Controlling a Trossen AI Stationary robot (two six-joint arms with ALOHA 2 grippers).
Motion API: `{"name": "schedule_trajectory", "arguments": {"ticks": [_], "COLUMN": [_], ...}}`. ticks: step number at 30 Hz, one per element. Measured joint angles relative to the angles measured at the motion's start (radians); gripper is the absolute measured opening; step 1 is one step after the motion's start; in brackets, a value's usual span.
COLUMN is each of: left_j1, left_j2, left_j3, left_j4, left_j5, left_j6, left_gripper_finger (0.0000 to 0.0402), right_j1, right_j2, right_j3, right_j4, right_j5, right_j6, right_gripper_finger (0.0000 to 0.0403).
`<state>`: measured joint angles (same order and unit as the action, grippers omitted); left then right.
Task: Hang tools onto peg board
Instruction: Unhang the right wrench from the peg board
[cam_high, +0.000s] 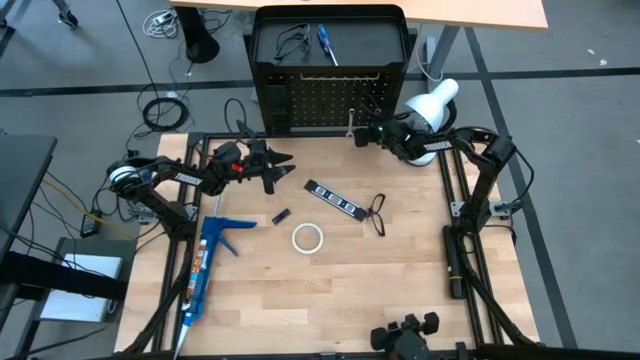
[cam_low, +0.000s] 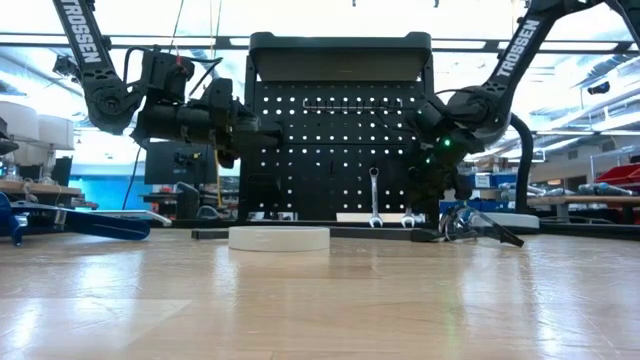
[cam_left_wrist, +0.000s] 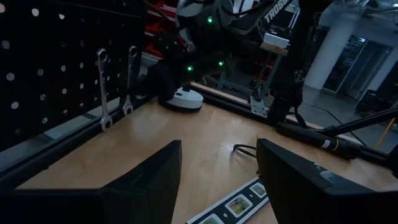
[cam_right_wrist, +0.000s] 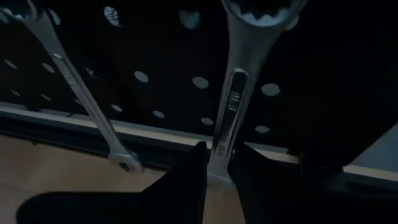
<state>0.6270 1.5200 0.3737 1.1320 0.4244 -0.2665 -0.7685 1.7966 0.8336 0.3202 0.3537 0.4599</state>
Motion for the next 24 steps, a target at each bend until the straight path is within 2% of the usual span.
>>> {"name": "schedule_trajectory", "arguments": {"ticks": [3,6,10,17,24], "left_j1": [0.0,0.0,0.0,0.0,0.0], "left_j2": [0.0,0.0,0.0,0.0,0.0], "left_j3": [0.0,0.0,0.0,0.0,0.0], "left_j4": [-0.001,-0.001,-0.001,-0.001,0.0], "left_j5": [0.0,0.0,0.0,0.0,0.0], "left_j6": [0.0,0.0,0.0,0.0,-0.001], "left_gripper_finger": [0.0213,0.0213,0.0213,0.0213,0.0213], "right_j1": [0.0,0.009,0.026,0.049,0.087], "right_j2": [0.0,0.0,0.0,0.0,0.0], "right_j3": [-0.026,-0.059,-0.093,-0.096,-0.096], "right_j4": [0.043,0.112,0.173,0.173,0.156], "right_j5": [0.0,0.018,0.05,0.09,0.131], "right_j6": [0.0,-0.016,-0.025,-0.018,0.029], "right_gripper_finger": [0.0083,0.0097,0.0139,0.0209,0.022]}}
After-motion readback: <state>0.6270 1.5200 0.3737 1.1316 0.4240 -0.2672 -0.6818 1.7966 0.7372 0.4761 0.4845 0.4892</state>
